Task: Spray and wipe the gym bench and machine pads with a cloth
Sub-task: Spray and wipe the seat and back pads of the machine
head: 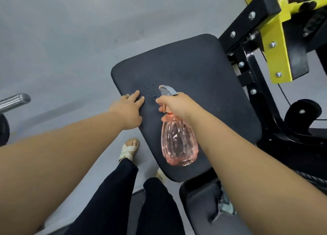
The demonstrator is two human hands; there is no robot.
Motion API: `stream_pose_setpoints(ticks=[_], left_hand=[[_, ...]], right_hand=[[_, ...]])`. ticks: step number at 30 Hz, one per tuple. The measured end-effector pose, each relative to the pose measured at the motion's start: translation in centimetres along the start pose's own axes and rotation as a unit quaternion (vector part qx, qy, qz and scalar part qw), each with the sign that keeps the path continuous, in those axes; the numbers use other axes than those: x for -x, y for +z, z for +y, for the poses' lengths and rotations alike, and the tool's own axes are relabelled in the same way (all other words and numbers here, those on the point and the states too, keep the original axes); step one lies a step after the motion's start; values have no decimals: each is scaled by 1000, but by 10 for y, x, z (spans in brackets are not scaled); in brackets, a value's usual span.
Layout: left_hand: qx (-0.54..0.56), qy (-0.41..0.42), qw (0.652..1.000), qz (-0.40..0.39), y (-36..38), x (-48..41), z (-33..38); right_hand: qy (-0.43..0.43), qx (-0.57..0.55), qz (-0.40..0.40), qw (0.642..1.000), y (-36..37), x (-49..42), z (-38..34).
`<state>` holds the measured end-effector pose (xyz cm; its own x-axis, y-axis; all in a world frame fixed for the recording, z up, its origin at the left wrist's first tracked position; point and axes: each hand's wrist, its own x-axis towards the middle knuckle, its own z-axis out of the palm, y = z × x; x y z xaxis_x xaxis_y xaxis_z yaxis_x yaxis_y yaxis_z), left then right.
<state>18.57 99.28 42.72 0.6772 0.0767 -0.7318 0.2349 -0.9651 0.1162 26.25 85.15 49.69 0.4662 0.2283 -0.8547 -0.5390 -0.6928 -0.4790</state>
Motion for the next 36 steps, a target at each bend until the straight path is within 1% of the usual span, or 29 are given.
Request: stream_pose_setpoints(ticks=[4,6,9,11,15,18,20,22,24,25,27,28,29,32,34,36], left_hand=[[-38,26,998,-42,-16,-2,-8],[-54,35,996,-64,-22,-3,-8],[-68,28,994,-86,-25,-5,-4],[-70,19,992,-107,-26,-8,1],[-93,10,986,-137,-31,-13,7],[-93,11,988,-126,-29,-11,6],[-86,12,989,-120,-28,-8,4],[-74,11,989,-126,-28,-8,5],[-52,-14,990,-128,-29,-6,9],[-42,-27,992,-115,-31,-5,13],[-30,-27,998,-55,-37,-3,25],[-26,-10,999,-28,-39,-5,35],[-19,11,1000,-20,-40,-6,41],[-1,74,995,-65,-38,-10,64],[-4,81,992,-95,-32,-12,71],[-33,86,991,-101,-27,-13,73]], right_hand=[[9,-90,14,996,4,-9,-35],[8,-94,27,995,0,-14,-44],[-7,-115,62,991,-15,-17,-51],[-2,-97,71,993,-27,-14,-52],[14,-57,49,997,-33,-11,-52],[15,-33,30,999,-18,-9,-54],[9,-42,31,999,-11,-8,-54],[0,-82,58,995,-15,-7,-52],[1,-141,102,985,-30,-8,-50],[1,-165,124,978,-40,-8,-48],[1,-186,159,970,-63,-6,-44],[1,-194,172,966,-77,-5,-42],[2,-208,176,962,-86,-5,-42],[-8,-233,191,954,-118,-6,-39],[1,-203,196,960,-131,-7,-38],[-1,-194,193,962,-137,-9,-37]])
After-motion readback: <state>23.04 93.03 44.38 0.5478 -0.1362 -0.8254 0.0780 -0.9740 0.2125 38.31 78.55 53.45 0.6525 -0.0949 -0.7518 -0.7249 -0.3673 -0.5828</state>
